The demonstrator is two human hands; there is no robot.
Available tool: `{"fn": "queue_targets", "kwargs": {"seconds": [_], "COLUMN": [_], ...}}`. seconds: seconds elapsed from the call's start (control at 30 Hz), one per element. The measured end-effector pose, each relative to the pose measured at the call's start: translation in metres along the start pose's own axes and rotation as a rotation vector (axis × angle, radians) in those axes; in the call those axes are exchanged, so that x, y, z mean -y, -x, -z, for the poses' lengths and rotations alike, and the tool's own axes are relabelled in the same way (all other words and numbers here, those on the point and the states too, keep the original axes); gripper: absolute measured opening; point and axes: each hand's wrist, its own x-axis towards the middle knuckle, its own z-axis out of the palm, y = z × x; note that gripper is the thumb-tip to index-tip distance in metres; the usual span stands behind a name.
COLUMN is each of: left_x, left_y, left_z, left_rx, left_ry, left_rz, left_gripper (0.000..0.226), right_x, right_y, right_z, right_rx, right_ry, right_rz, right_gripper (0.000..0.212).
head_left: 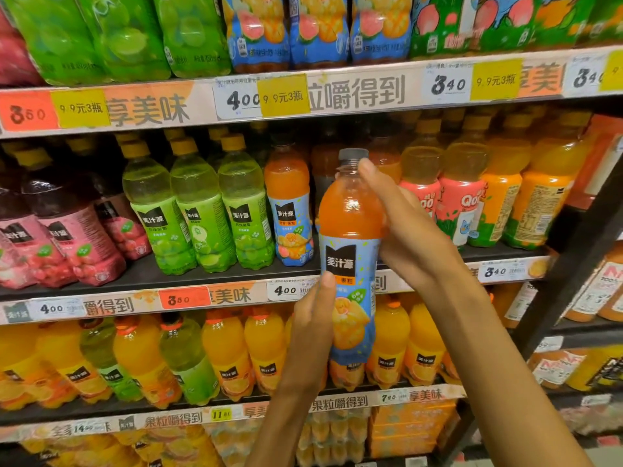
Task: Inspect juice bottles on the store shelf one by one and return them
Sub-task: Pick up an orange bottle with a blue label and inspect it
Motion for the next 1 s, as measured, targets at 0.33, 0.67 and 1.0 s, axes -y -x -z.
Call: {"fn": "queue_targets", "kwargs": {"seconds": [0.33, 0.67, 1.0], "left_x": [-0.003, -0.007, -0.008], "left_y": [-0.003, 0.004, 0.002], "left_z": [0.011, 0.002, 0.001], "left_rx": [0.061, 0.235, 0.099], "left_ry": [-0.064, 0.216, 0.012], "left_rz": [0.134, 0.203, 0.171], "left_gripper": [0.06, 0.066, 0.051], "right_x": [-0.011, -0.017, -0.014], "right_y": [0.004, 0.002, 0.004], "right_z": [0.007, 0.015, 0.012], "right_rx": [-0.069, -0.083, -0.089], "right_ry": [-0.172, -0.142, 0.011], "right_rz": [-0.026, -0.049, 0.033], "right_gripper": [0.034, 0.025, 0.02]}}
